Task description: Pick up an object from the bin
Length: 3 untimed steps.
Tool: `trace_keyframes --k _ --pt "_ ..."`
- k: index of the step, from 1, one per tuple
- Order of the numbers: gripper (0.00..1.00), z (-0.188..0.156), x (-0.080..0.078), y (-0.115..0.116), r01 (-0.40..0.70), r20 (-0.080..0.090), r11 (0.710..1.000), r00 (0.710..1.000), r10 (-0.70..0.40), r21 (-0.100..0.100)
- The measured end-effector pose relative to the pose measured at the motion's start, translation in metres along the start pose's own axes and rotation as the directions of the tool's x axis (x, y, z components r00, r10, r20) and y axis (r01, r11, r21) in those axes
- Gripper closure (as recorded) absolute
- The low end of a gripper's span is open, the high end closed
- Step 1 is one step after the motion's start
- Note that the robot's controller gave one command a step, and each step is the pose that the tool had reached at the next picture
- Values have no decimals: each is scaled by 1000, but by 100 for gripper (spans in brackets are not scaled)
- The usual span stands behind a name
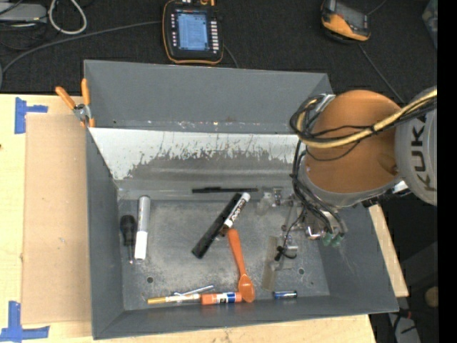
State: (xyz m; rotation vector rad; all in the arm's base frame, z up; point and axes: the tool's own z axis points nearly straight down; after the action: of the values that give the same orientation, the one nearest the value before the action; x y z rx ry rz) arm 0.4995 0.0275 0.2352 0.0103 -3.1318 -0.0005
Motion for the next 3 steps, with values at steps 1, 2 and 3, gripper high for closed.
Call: trace_keyframes --k 1,2,3 --pt "0 -3 -2 0 -2 8 1000 1000 2 0" --pt "0 89 -63 15 262 10 965 965 -262 2" --pt "0 76 -108 37 715 12 699 699 -715 10"
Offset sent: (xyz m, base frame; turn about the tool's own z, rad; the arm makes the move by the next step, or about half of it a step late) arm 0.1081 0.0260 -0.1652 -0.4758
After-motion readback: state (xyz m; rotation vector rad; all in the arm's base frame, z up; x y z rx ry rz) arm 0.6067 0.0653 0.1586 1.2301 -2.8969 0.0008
